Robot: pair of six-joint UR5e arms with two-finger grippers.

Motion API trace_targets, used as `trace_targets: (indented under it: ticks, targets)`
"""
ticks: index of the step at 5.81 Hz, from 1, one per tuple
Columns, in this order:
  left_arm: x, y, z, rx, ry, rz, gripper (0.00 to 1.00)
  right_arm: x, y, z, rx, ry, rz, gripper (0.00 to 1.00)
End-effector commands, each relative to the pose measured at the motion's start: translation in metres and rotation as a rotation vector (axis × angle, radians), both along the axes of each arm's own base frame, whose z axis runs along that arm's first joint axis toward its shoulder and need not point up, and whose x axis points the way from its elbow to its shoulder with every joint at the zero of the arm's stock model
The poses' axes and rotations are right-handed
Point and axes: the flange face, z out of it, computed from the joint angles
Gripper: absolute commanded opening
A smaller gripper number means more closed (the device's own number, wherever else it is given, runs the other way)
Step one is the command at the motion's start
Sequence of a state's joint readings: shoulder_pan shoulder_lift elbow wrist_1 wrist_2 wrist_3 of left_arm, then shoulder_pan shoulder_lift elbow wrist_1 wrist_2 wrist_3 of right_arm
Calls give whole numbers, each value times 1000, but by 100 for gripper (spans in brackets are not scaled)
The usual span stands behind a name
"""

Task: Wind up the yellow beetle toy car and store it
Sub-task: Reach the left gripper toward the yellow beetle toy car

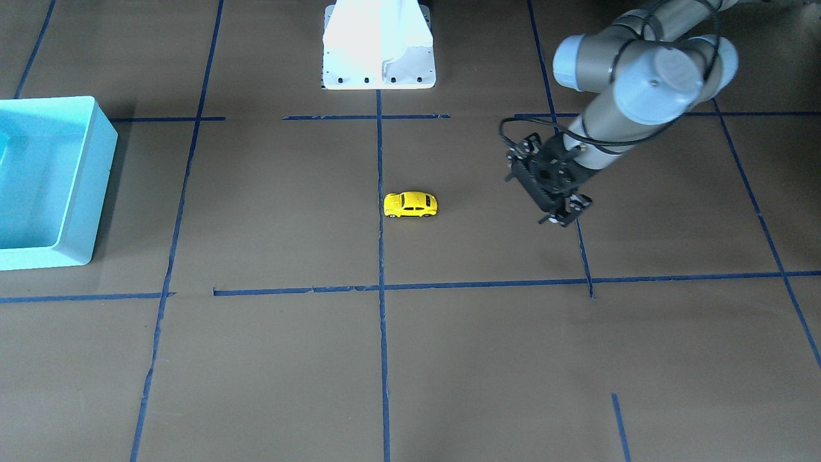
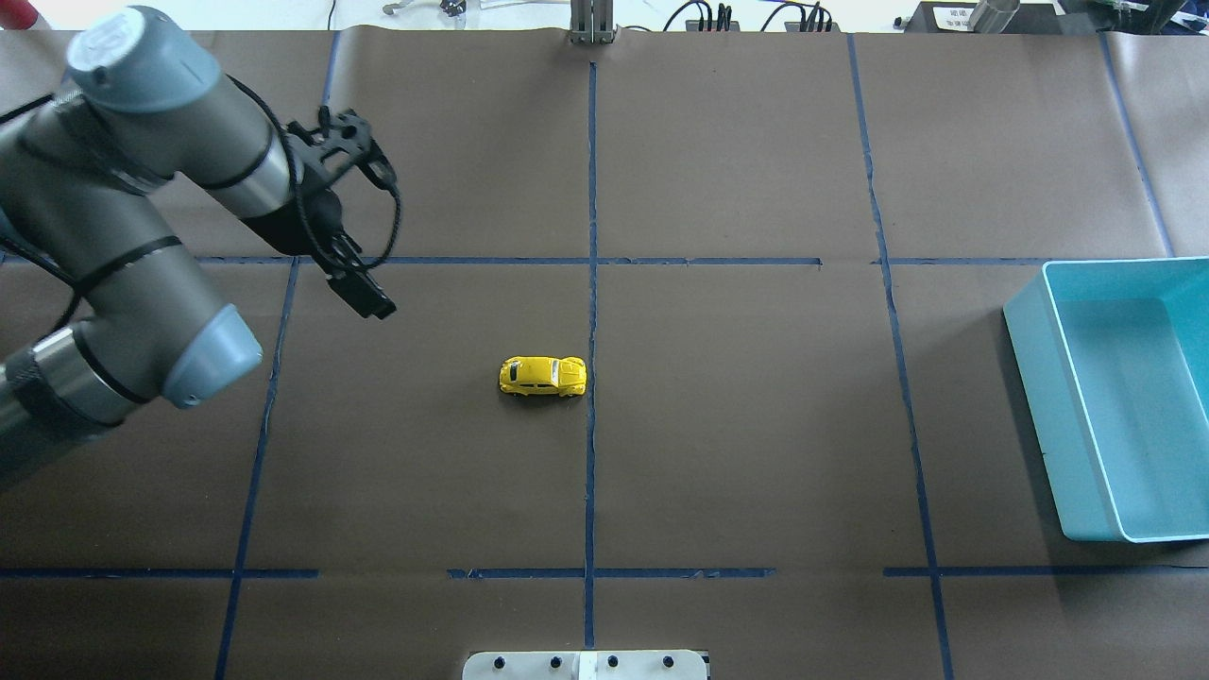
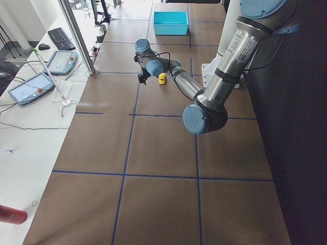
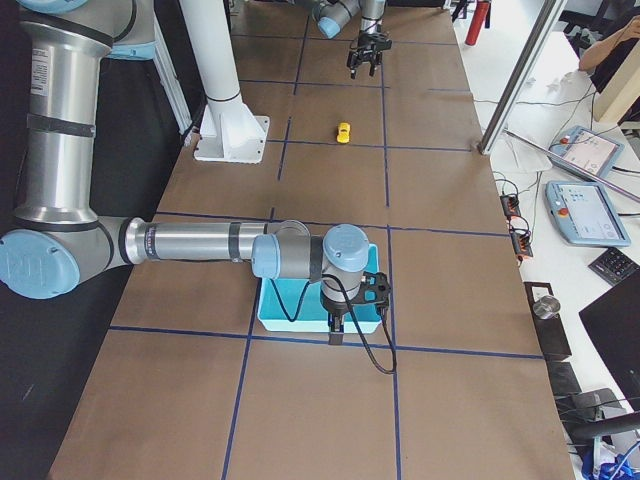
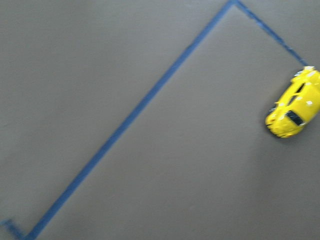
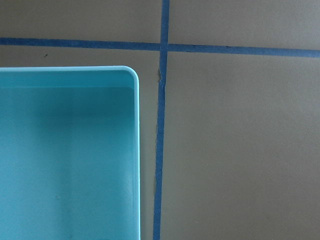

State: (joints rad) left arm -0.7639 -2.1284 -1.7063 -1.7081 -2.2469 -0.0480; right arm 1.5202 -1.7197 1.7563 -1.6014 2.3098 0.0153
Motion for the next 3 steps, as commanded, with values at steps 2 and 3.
trace_targets:
  ticks: [2,3]
  targets:
    - [119,20,-94,98,-2,76,100,0,0,1,-1,1,0,100]
    - [141,18,-109,195,-15,152,100,0,0,1,0,0,-1,100]
